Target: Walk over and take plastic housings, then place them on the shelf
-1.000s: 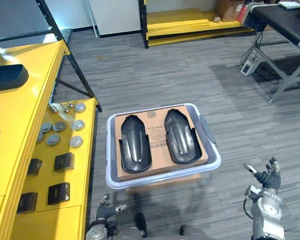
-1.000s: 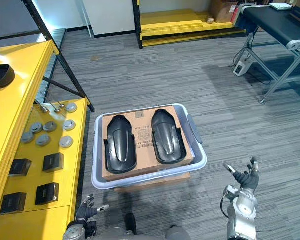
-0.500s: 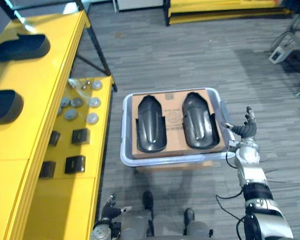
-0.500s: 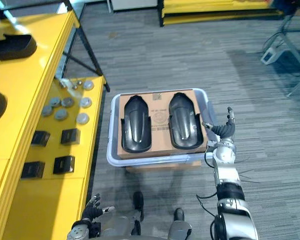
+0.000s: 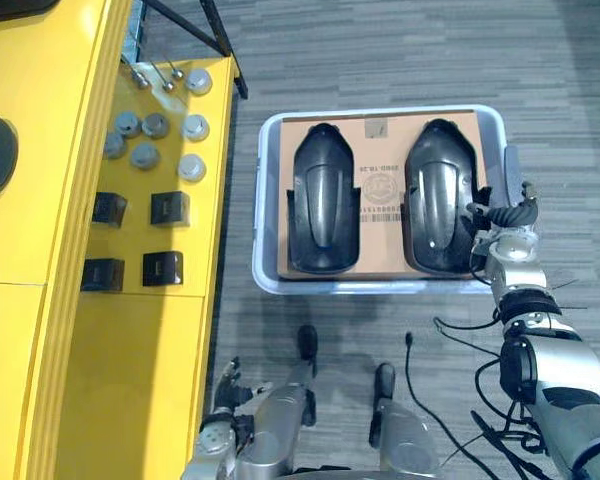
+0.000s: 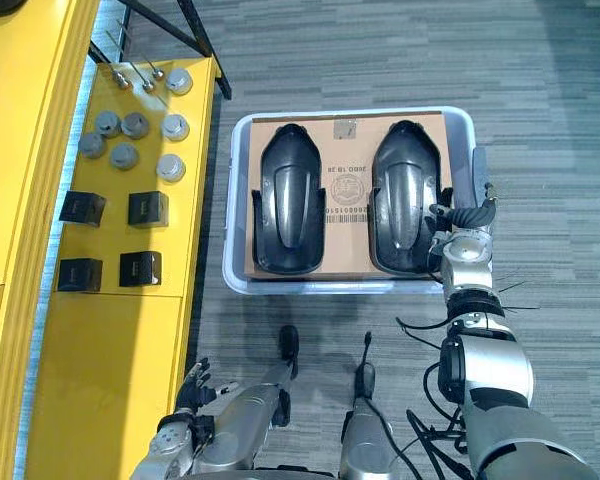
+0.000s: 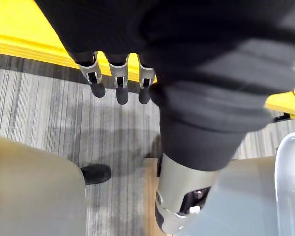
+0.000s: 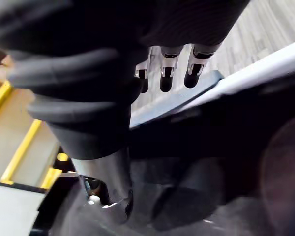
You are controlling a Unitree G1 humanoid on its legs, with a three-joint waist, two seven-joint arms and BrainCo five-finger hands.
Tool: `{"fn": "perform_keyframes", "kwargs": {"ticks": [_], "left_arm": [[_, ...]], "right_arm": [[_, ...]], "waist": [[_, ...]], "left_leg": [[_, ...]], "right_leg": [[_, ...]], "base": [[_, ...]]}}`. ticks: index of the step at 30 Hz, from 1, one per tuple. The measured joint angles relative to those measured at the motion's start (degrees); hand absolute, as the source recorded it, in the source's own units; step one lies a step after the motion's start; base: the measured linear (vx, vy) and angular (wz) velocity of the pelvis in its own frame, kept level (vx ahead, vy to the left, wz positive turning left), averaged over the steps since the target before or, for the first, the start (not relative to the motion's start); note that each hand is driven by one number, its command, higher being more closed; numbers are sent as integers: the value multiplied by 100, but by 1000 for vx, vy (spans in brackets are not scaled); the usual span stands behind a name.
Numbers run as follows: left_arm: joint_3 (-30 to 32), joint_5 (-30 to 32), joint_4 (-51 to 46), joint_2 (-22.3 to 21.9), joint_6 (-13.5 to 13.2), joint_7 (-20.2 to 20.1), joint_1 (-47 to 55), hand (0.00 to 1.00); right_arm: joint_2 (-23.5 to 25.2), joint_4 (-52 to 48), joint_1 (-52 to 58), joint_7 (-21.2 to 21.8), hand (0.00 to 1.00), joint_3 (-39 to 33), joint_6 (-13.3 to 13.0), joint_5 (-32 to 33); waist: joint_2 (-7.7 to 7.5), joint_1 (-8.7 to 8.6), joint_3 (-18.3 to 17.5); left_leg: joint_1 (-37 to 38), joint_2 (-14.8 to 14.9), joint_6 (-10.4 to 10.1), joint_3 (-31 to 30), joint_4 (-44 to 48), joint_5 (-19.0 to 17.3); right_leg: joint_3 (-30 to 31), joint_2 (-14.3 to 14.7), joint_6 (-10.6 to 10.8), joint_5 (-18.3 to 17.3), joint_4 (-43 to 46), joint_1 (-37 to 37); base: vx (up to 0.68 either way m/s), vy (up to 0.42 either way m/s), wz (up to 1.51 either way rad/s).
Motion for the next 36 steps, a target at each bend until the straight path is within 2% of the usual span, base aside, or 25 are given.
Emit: {"fn": "perform_keyframes", "kwargs": {"ticks": [3,13,19,23,25,28,33,34,36], "left_arm": [[-24,-7,48,5,2,39,-115,0],[-222,-7,50,68,10,37,-323,0],[-230,-7,-303,70,22,36,-317,0],[-208,-6,-1490,90,25,33,-84,0],[-191,-4,-2084,88,25,34,51,0],[-189,5,-3434,77,6,37,356,0],[-283,131,-4356,7,-35,124,343,0],[-359,213,-4752,-64,-64,217,337,0],[-447,390,-4937,-152,-68,317,316,0]], "right_arm": [[2,18,-51,170,100,1,-13,-18],[-5,-112,74,170,100,51,-35,-17],[343,-1415,933,156,100,341,-4,-124],[703,-2921,1975,21,100,327,39,-356],[933,-3498,2440,-98,100,322,48,-537],[1415,-4284,3180,-286,100,250,60,-921],[1677,-5011,3631,-352,100,292,62,-1255],[1812,-5339,3765,-374,100,340,64,-1361],[1903,-5543,3820,-390,100,447,64,-1467]], "waist": [[-9,-47,83],[-149,-65,170],[-169,-63,169],[-227,-92,119],[-290,-120,-18],[-407,-221,-415],[-392,-246,-827],[-391,-251,-967],[-391,-251,-1048]], "left_leg": [[2,3,-16,-3,-33,11],[94,23,-19,140,-38,7],[297,35,-40,152,-39,-9],[335,32,-40,138,-38,-9],[343,27,-38,139,-39,-11],[433,20,-36,77,-40,-27],[523,29,-79,-7,-43,-88],[533,40,-79,-5,-43,-87],[570,40,-78,-5,-43,-85]], "right_leg": [[2,0,-3,1,23,-6],[75,7,-21,-3,29,37],[89,10,-27,-9,29,235],[87,-4,-13,-16,68,246],[82,-13,-4,-22,72,259],[55,-15,-9,-29,46,387],[22,8,-14,-29,-23,524],[18,24,-31,-40,-20,531],[10,23,-30,-38,-16,569]], "base": [[-41,6,2],[-7,-4,-5],[11,-7,0],[-8,2,-1],[0,0,0],[12,-7,8],[-14,-3,3],[0,0,0],[0,0,0]]}}
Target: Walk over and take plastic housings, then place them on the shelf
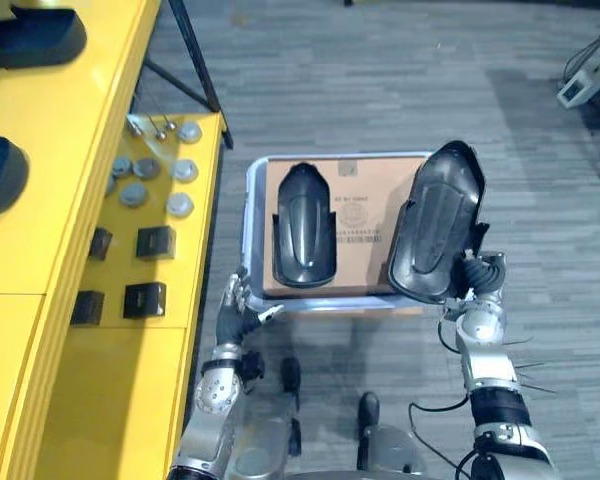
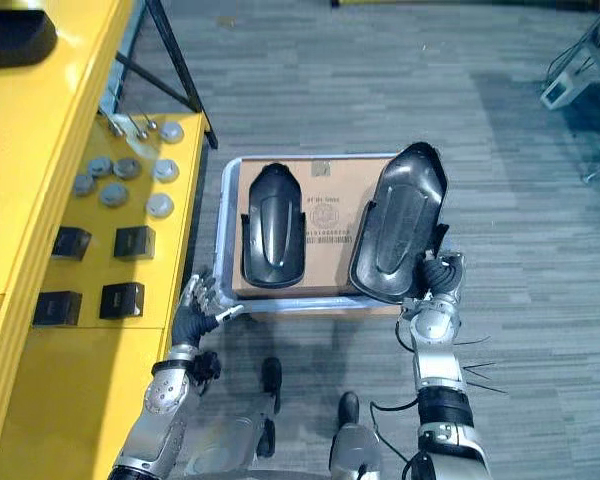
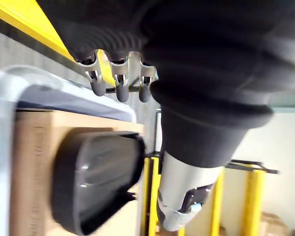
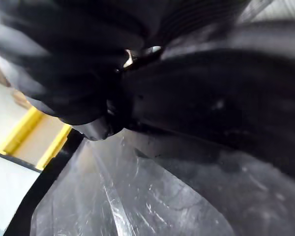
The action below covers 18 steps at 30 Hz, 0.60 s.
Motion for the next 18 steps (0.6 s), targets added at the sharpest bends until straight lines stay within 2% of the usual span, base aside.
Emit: {"fn": "perform_keyframes", "kwargs": {"ticks": [4,10,18], "left_arm": [[-287,371,-256,-122,37,166,-136,0],[-722,833,-255,-273,392,387,-738,0],[-1203,848,-154,-281,606,486,-935,0]], "right_arm": [[256,-498,39,-45,100,366,15,-250],[555,-1037,56,73,100,1144,22,-627],[681,-1037,58,194,100,1645,34,-898]], "waist": [[4,-2,-182],[-11,10,-391],[-5,-3,-584]], "left_leg": [[48,1,1,0,1,4],[156,-5,25,10,1,25],[214,8,24,19,0,24]], "right_leg": [[-5,3,9,6,4,46],[9,-4,12,8,19,113],[24,8,4,3,46,138]], "base": [[0,0,0],[-1,-3,0],[1,-7,-2]]}}
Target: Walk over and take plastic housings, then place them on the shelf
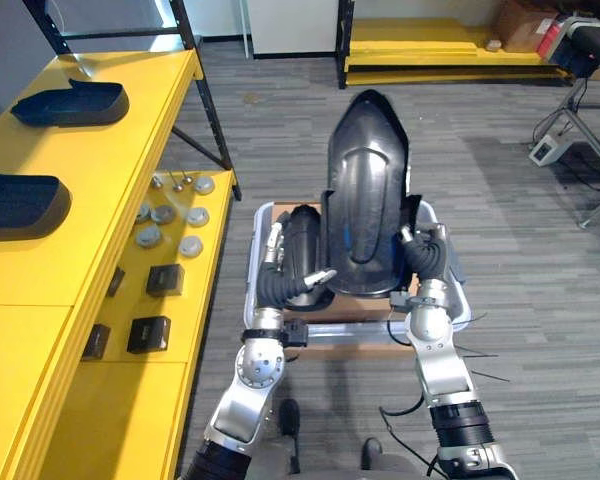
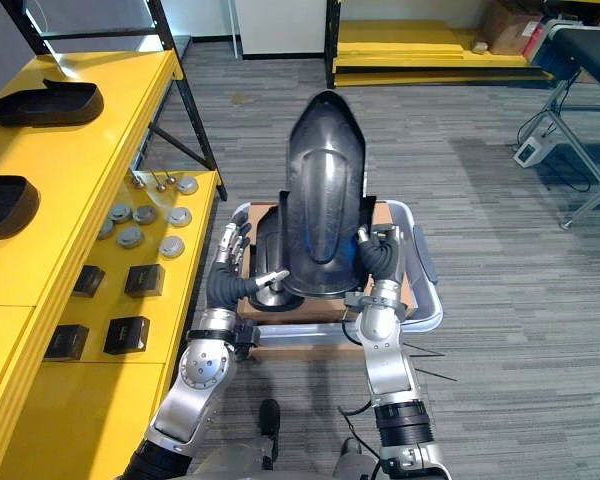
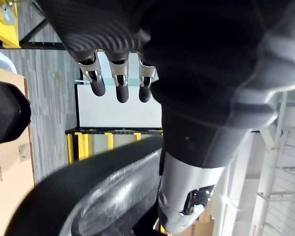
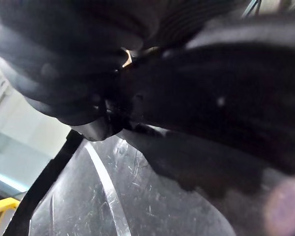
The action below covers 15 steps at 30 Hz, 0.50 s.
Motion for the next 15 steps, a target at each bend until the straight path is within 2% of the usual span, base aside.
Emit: {"fn": "perform_keyframes", "kwargs": {"ticks": [6,7,10,15], "left_arm": [[-75,-1,348,4,102,271,-189,0],[-75,-10,394,6,106,296,-187,100],[-74,-186,513,18,107,353,-194,100],[-25,-981,853,280,82,345,-217,100]], "right_arm": [[27,0,101,-23,100,125,6,20],[28,-1,163,-41,100,172,6,61],[25,-2,279,-52,100,260,6,137],[-262,-51,499,-53,100,524,-1,247]], "waist": [[-8,12,-120],[-11,12,-159],[-13,8,-201],[-9,-3,-378]], "left_leg": [[1,23,-20,-1,0,-14],[2,24,-21,0,0,-14],[14,41,-21,10,0,-15],[23,56,-24,18,1,-17]], "right_leg": [[8,20,-10,-6,20,-3],[12,20,-13,-8,21,-2],[21,35,-28,-16,30,-3],[28,46,-29,-17,22,-2]], "base": [[0,0,0],[0,0,0],[-1,-10,-1],[3,-5,-1]]}}
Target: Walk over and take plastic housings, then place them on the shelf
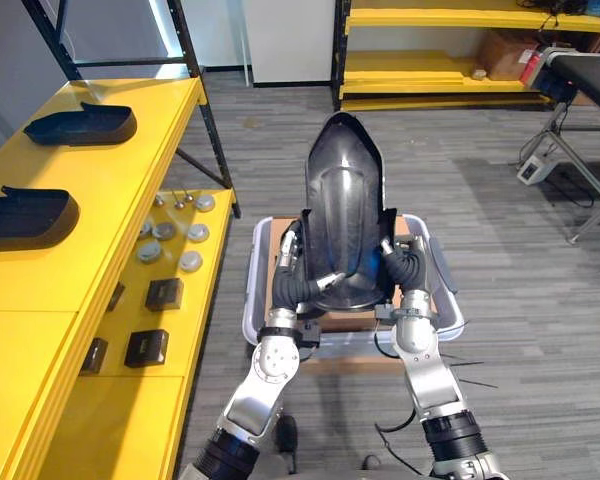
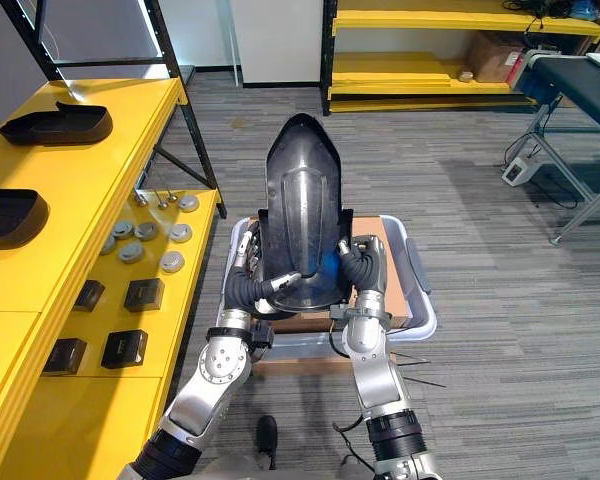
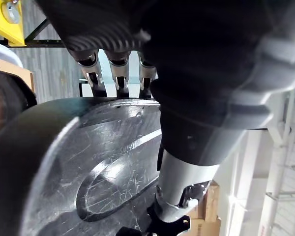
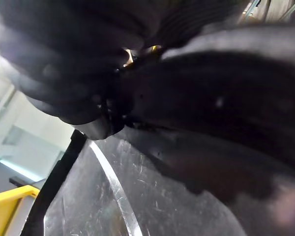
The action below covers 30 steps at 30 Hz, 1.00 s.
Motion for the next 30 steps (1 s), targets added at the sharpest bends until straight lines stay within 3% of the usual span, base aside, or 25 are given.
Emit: {"fn": "perform_keyframes", "kwargs": {"ticks": [5,11,12,19,26,30], "left_arm": [[-49,-529,34,62,-55,-108,3,100],[-119,-653,34,268,-116,-120,4,100],[-120,-654,34,283,-116,-120,4,100],[-92,-717,34,423,-106,-120,29,100],[291,-575,-130,345,-93,-269,157,100],[499,-137,-494,229,-104,-409,300,100]], "right_arm": [[-247,-485,68,1,100,293,-125,-4],[-329,-590,69,10,100,602,-170,8],[-331,-590,69,10,0,612,-180,10],[-487,-616,69,77,0,764,-438,400],[-777,-1112,61,657,0,707,-612,1148],[-825,-1549,28,946,0,444,-905,1784]], "waist": [[-6,6,-86],[-10,6,-169],[-10,7,-170],[-64,15,-229],[-66,22,-238],[-49,28,-248]], "left_leg": [[15,0,0,11,0,0],[41,7,-1,23,0,-1],[41,6,-2,23,-1,-1],[40,6,-2,24,-1,-1],[53,9,-3,32,0,-1],[95,10,-5,33,0,-3]], "right_leg": [[9,-2,0,0,4,3],[15,-1,-13,-9,27,11],[16,-1,-22,-13,27,11],[16,-2,-37,-21,25,12],[18,1,-31,-17,26,23],[15,2,-27,-17,25,69]], "base": [[1,-4,-1],[0,0,0],[0,0,0],[0,0,0],[0,0,0],[0,0,0]]}}
